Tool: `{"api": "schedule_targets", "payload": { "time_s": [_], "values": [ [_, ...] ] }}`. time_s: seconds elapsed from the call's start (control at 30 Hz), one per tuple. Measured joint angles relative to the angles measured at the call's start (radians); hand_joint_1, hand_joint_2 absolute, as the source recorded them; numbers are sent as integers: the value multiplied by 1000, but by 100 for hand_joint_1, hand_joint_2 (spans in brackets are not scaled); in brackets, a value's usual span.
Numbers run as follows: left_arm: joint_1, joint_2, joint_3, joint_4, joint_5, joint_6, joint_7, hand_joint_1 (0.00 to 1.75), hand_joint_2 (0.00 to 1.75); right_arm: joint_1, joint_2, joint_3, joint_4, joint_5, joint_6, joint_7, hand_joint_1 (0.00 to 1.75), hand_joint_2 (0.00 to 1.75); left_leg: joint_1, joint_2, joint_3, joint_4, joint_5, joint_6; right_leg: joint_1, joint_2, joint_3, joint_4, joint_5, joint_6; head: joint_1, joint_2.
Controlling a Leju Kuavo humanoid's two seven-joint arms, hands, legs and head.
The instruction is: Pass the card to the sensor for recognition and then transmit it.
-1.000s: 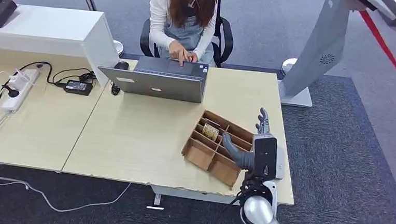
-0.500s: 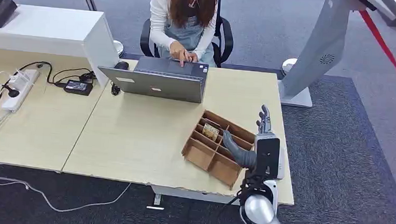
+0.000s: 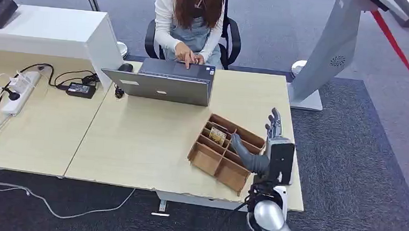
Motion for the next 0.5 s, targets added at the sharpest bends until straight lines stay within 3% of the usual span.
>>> {"api": "schedule_targets", "payload": {
  "time_s": [0.1, 0.27, 0.5],
  "values": [
    [0, 0, 0, 0, 0, 0, 0, 0, 0, 0, 0, 0, 0, -22, 11, -8, 0, 175, 0, 0, 0, 0, 0, 0, 0, 0, 0, 0, 0, 0, 0, 0],
    [0, 0, 0, 0, 0, 0, -3, 0, 0, 0, 0, -2, 2, -205, 81, -59, 0, 175, 0, 0, 0, 0, 0, 0, 0, 0, 0, 0, 0, 0, 0, 0],
    [0, 0, 0, 0, 1, -5, -7, 0, 0, -8, 0, -2, 17, -368, 148, -94, 0, 175, 0, 0, 0, 0, 0, 0, 0, 0, 0, 0, 0, 0, 0, 0]
  ]
}}
